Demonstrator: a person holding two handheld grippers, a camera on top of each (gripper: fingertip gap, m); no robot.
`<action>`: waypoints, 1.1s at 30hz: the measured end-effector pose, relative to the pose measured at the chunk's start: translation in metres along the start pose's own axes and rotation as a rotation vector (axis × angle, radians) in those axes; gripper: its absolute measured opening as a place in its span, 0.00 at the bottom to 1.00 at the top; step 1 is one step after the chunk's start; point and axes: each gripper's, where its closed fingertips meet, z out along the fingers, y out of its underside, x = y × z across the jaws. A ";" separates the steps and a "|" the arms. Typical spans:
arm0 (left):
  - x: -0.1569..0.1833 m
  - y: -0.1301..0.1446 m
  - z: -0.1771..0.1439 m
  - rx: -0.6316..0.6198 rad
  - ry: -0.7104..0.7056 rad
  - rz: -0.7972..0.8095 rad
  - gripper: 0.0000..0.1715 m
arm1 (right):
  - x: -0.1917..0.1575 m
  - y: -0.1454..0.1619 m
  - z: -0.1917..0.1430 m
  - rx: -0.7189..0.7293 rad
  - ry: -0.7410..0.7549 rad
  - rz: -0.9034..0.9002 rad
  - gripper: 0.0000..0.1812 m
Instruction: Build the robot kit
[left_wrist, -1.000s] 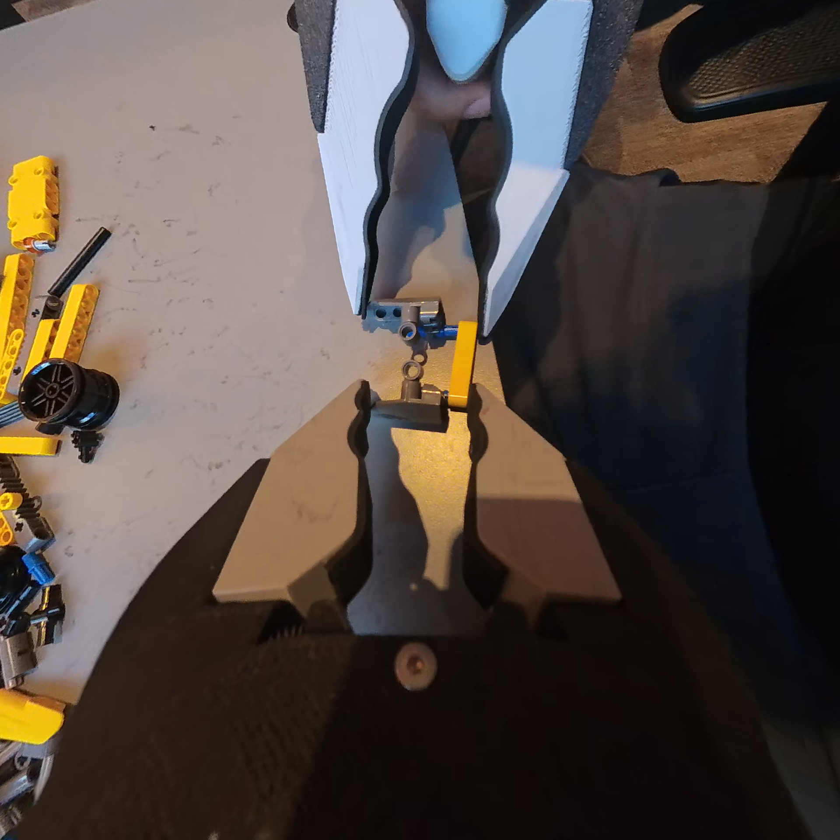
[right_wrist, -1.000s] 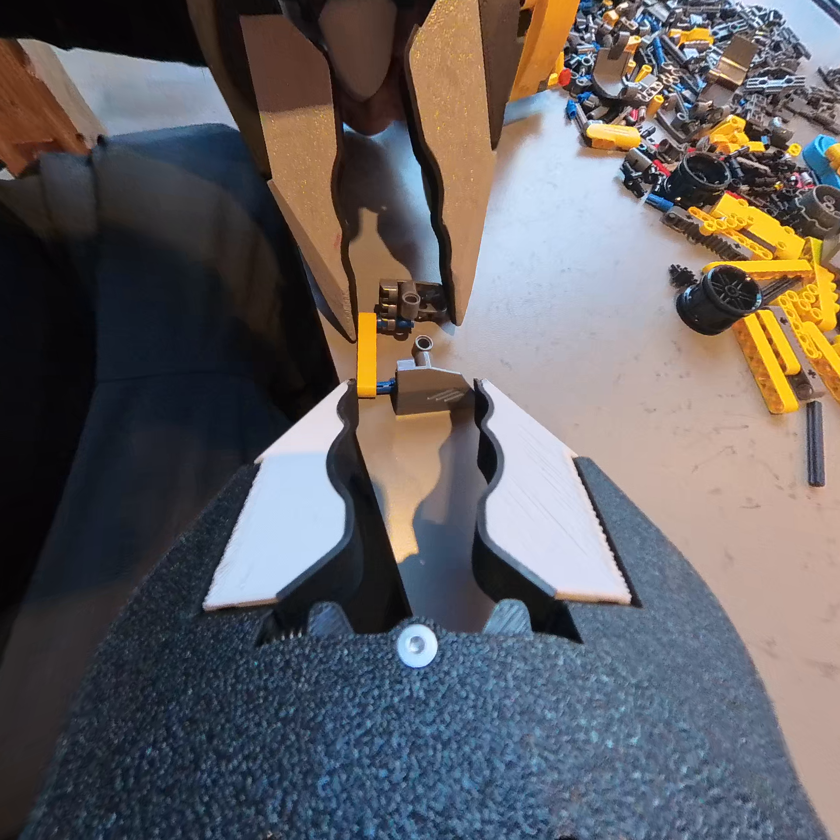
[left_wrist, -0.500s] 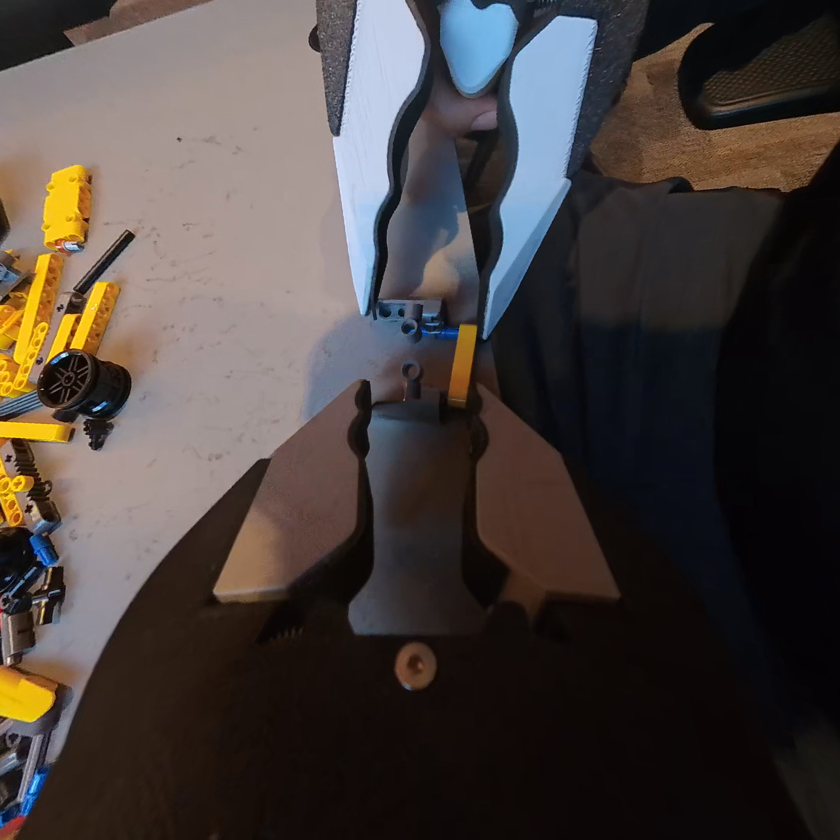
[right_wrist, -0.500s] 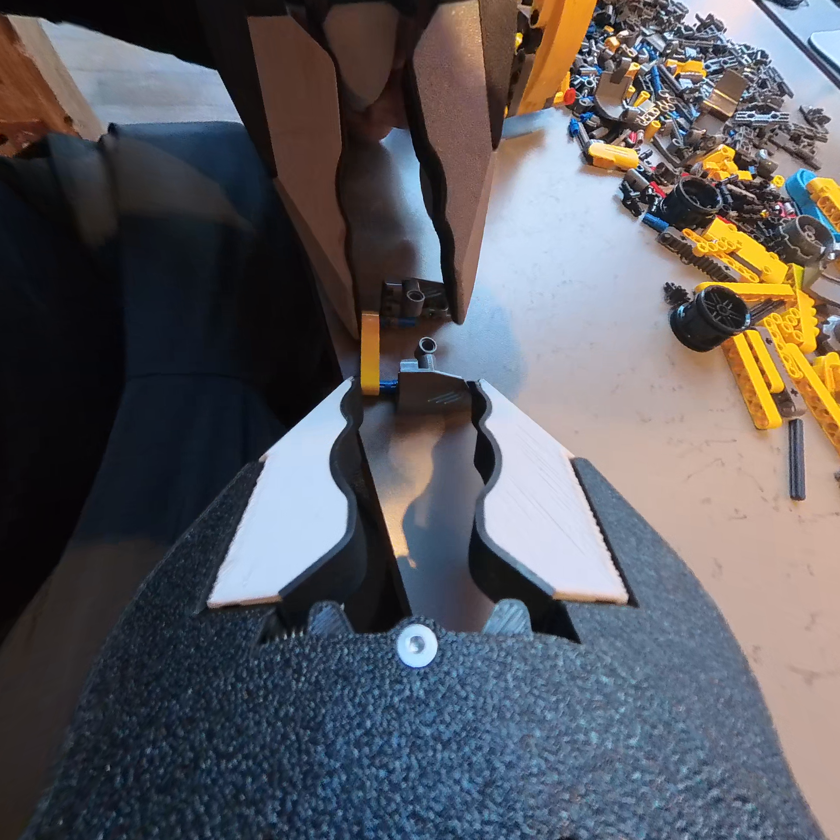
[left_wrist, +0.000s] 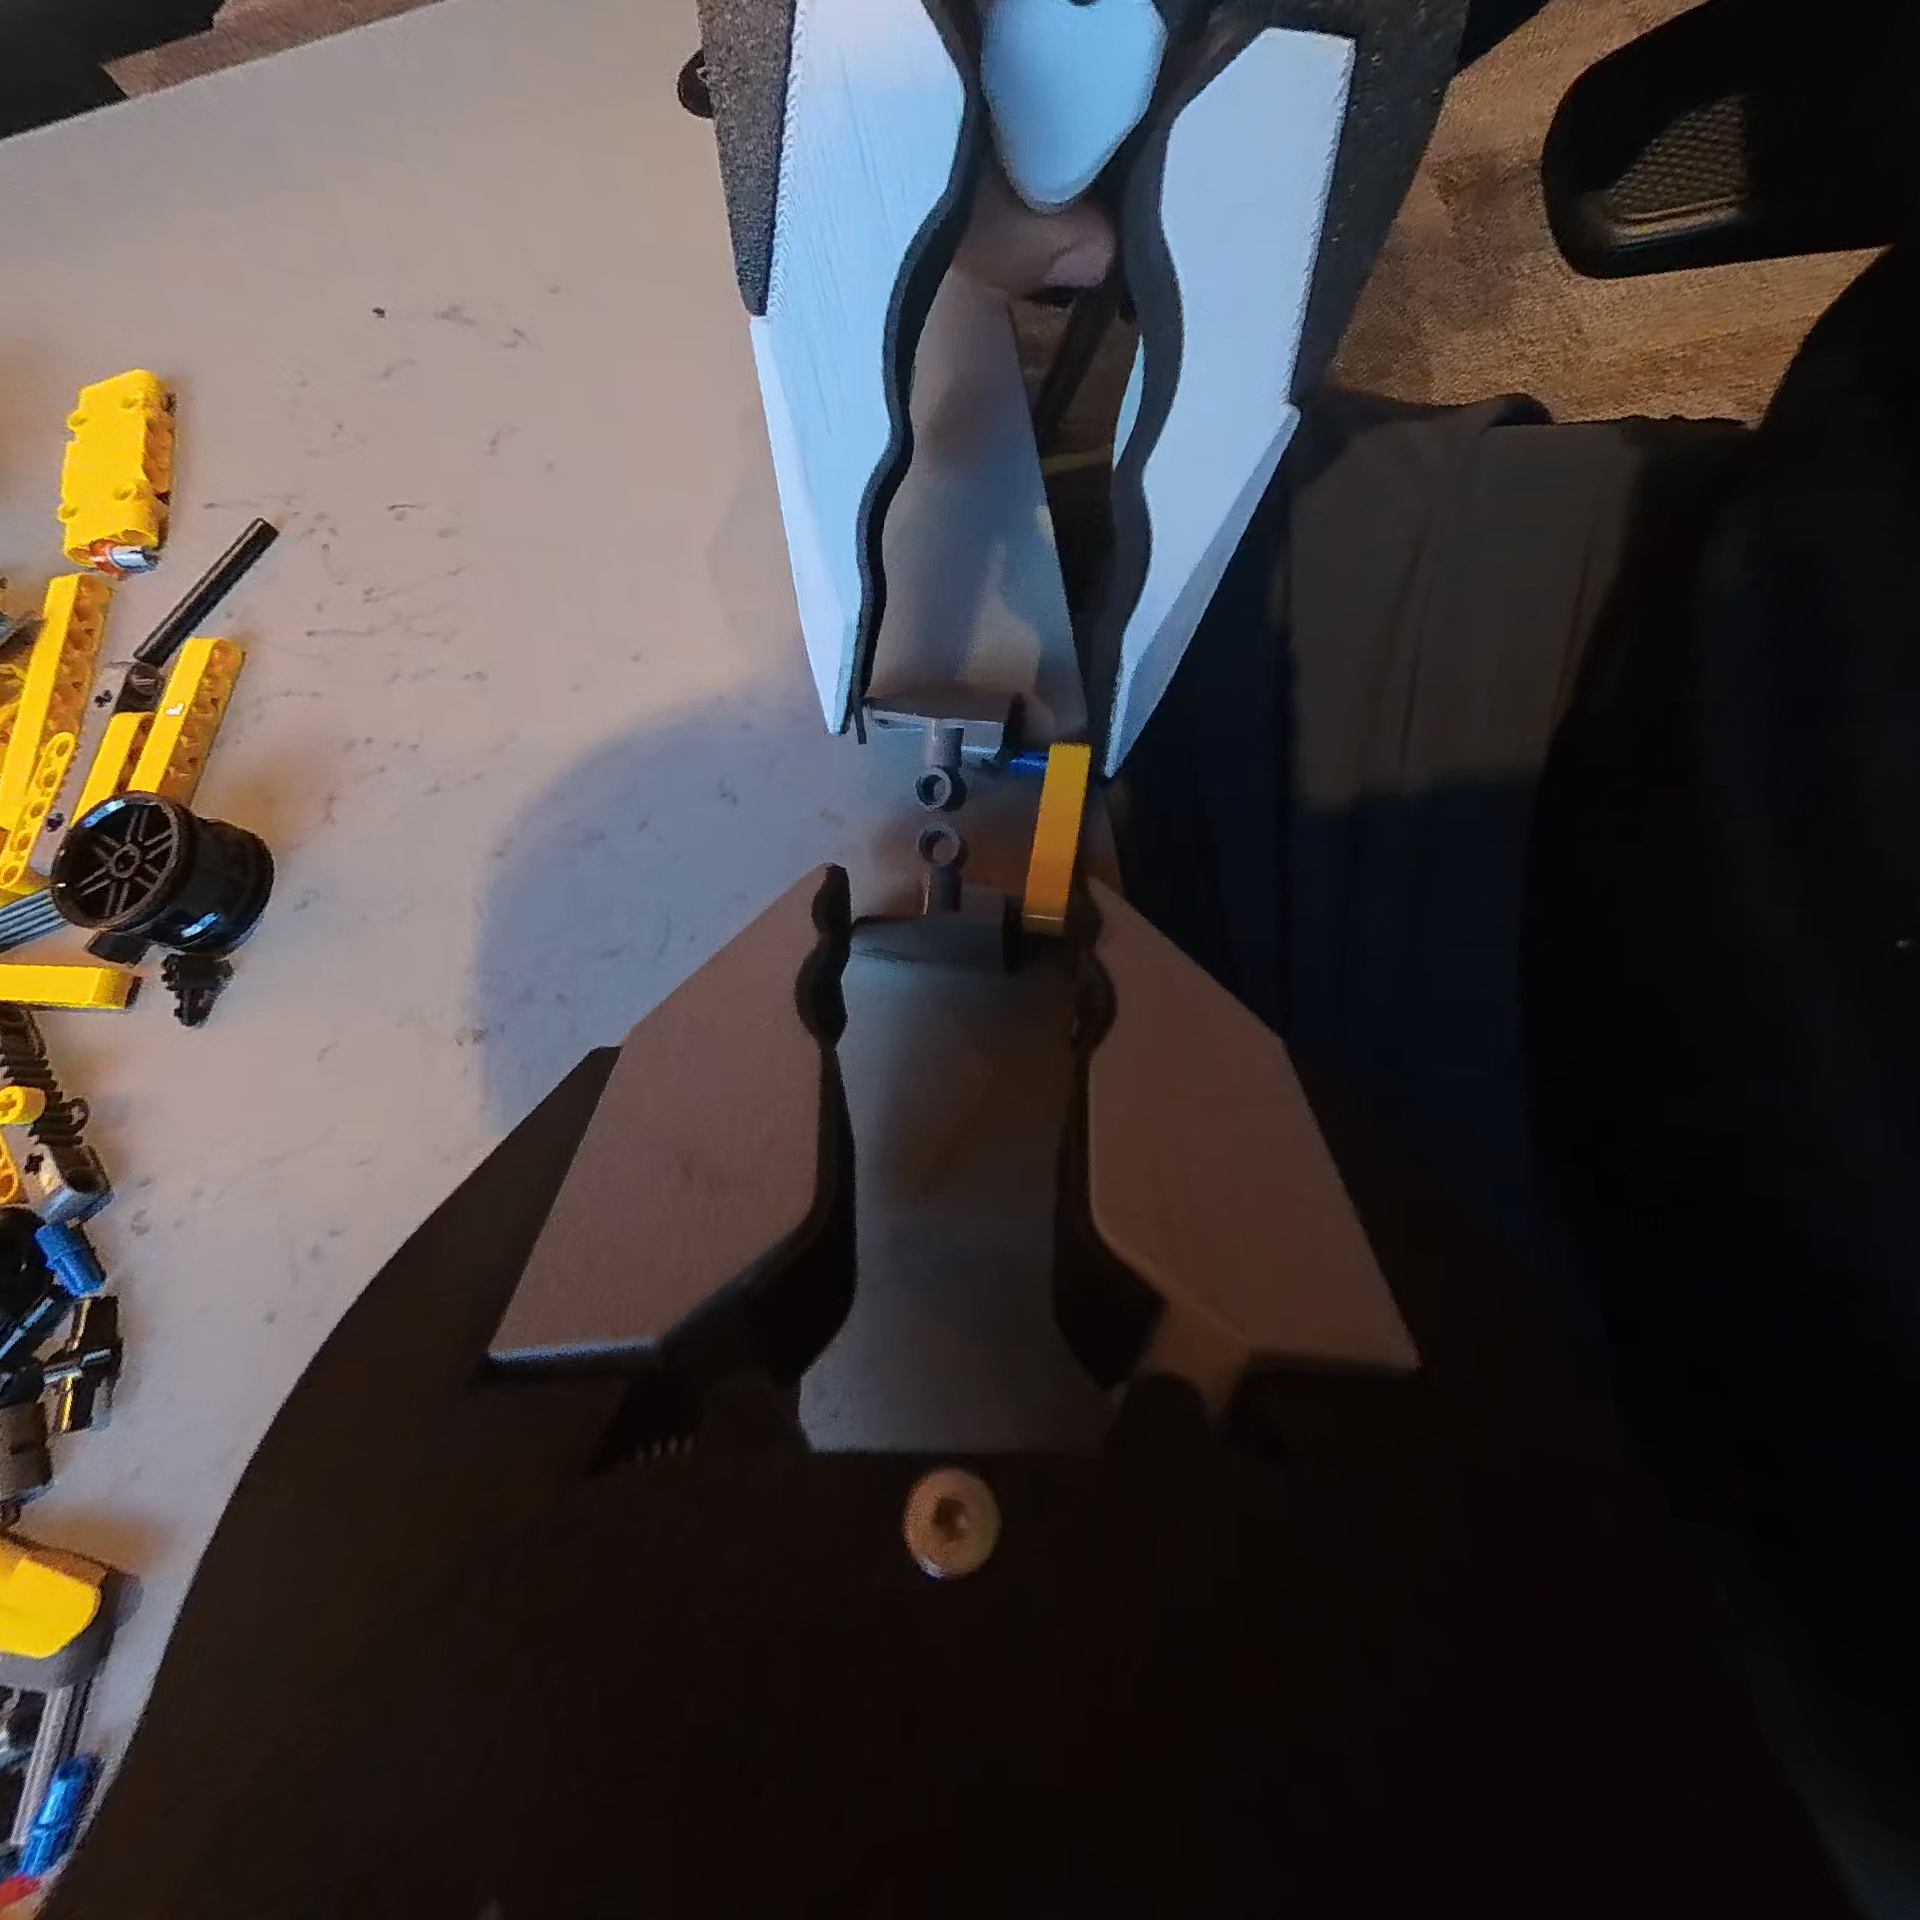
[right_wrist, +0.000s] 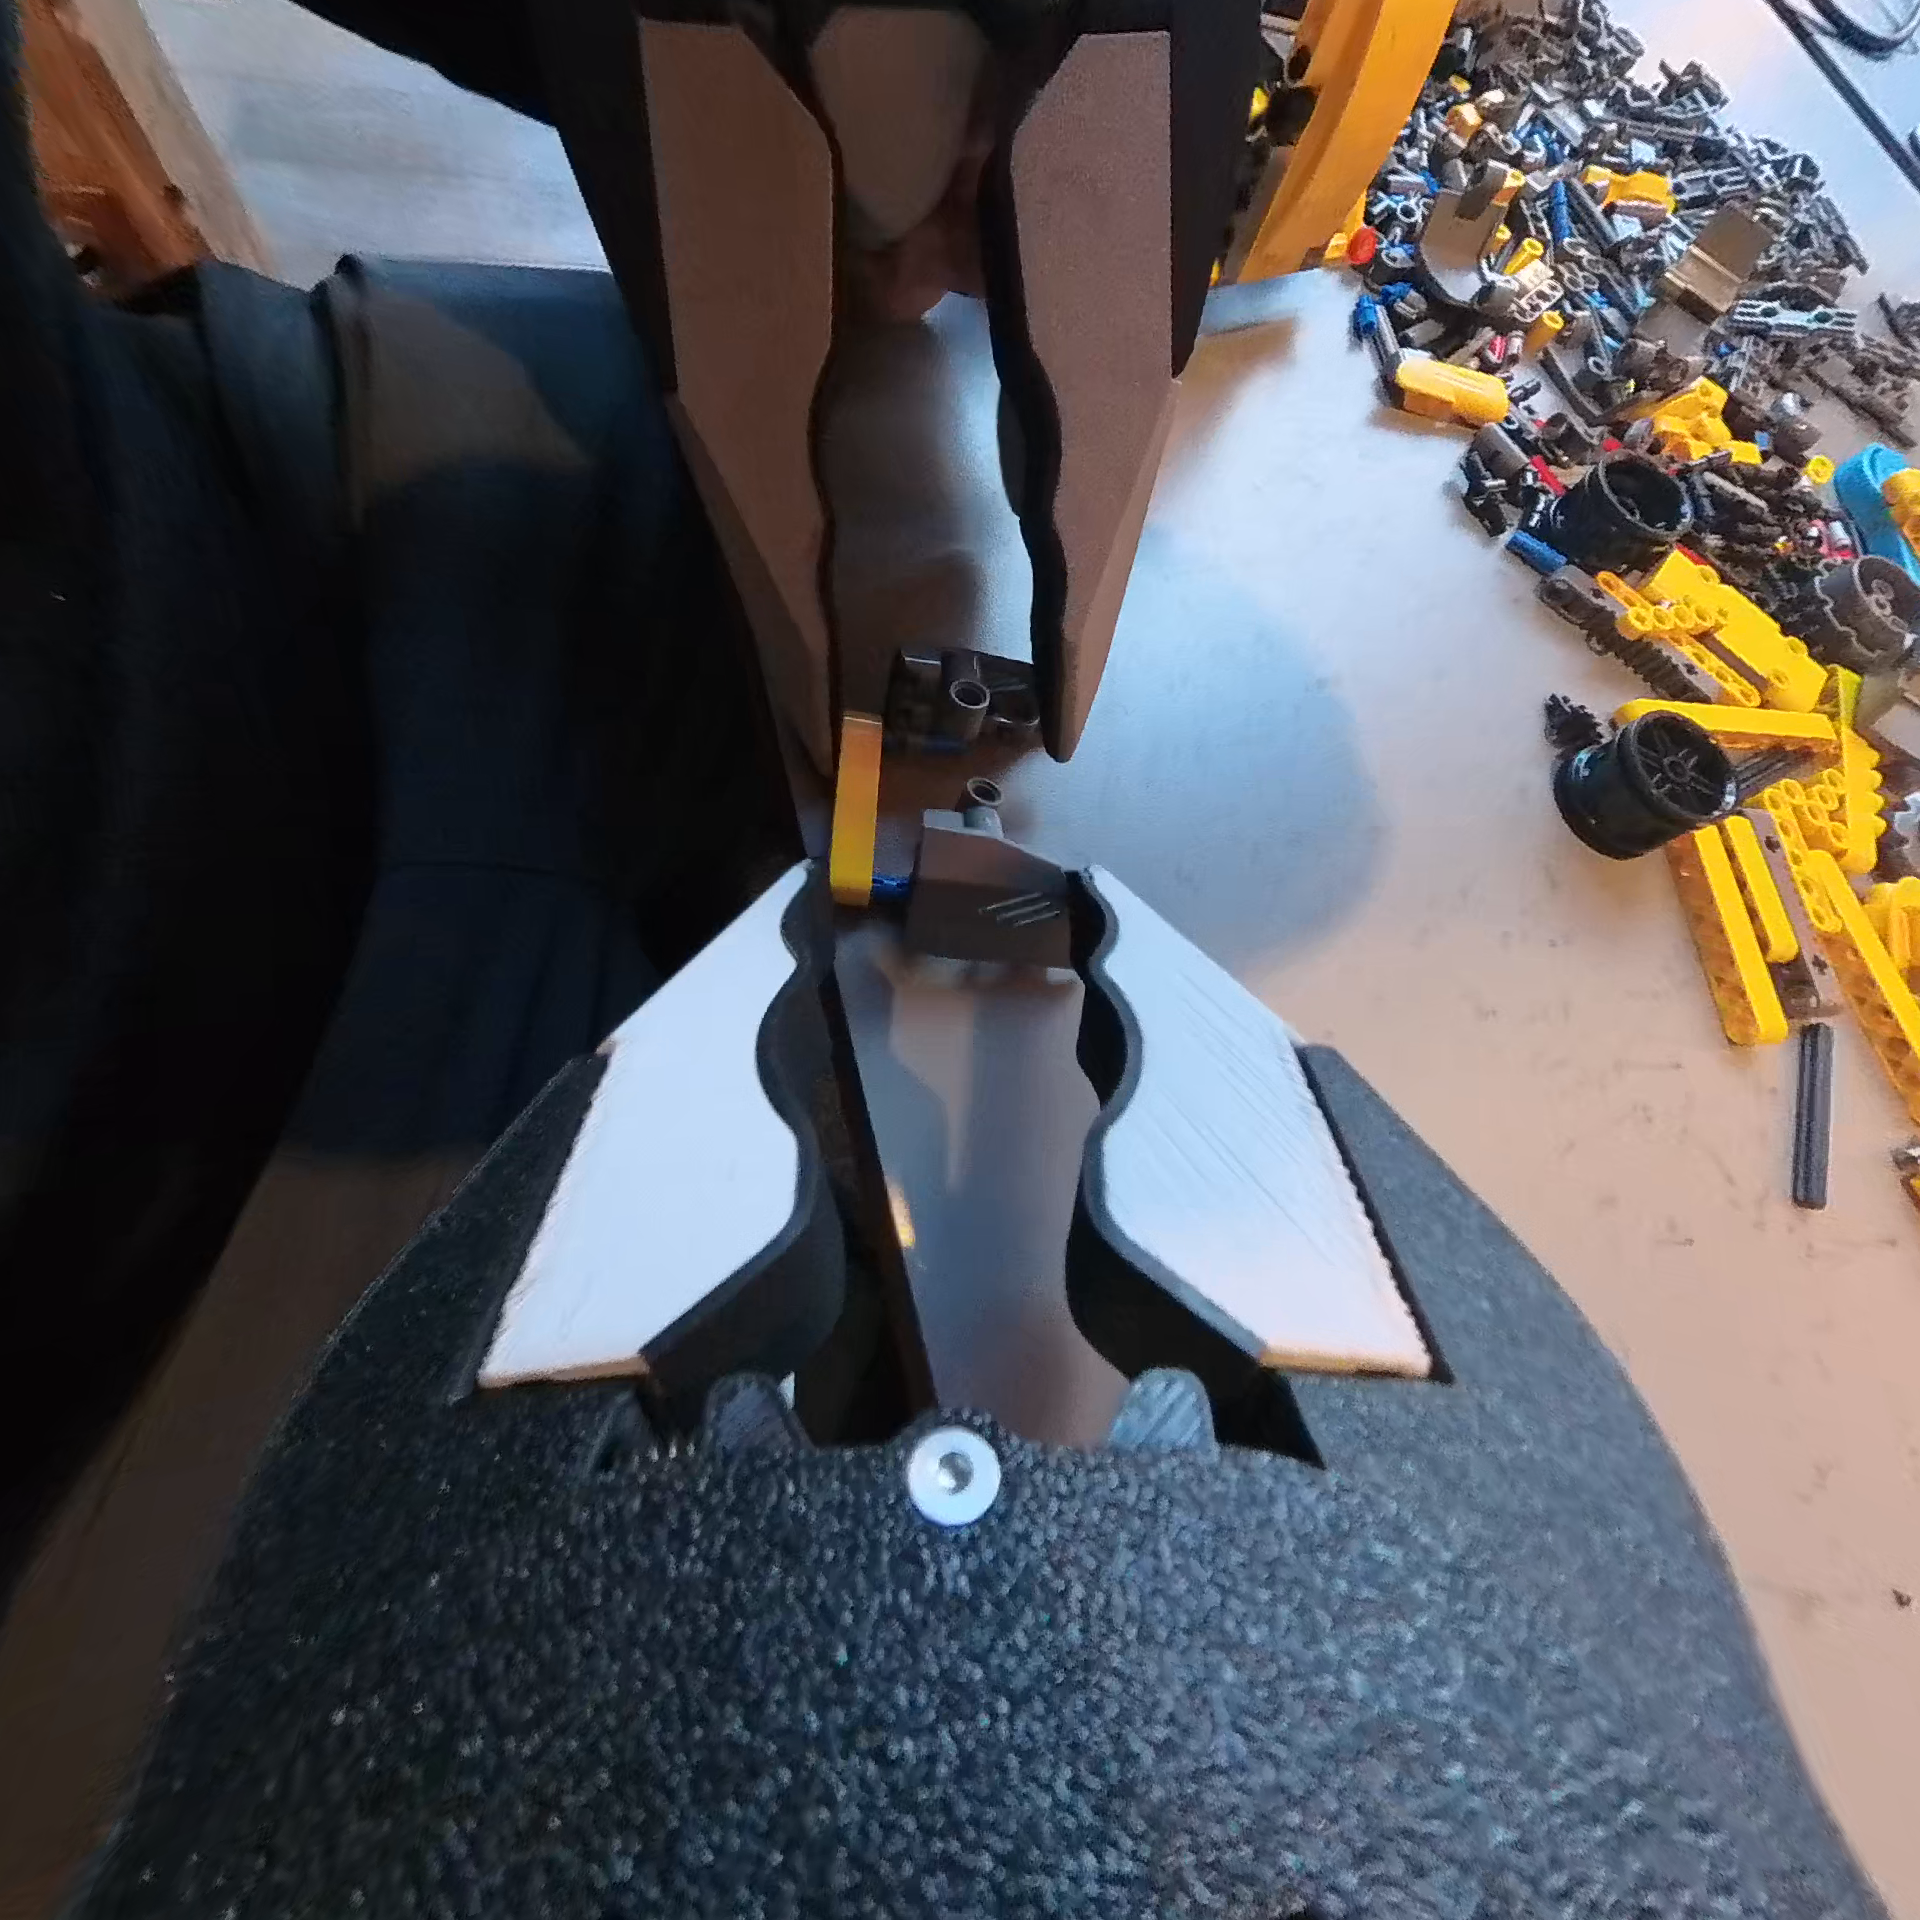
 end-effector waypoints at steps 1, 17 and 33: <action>0.000 0.000 0.000 0.001 -0.002 0.005 0.24 | 0.000 0.000 0.000 -0.008 0.004 -0.004 0.25; -0.008 0.004 -0.003 0.006 0.008 0.014 0.24 | 0.010 -0.002 0.004 0.040 0.063 0.086 0.27; -0.013 0.005 -0.005 0.003 0.009 0.009 0.37 | 0.012 -0.018 -0.016 0.117 -0.210 0.285 0.37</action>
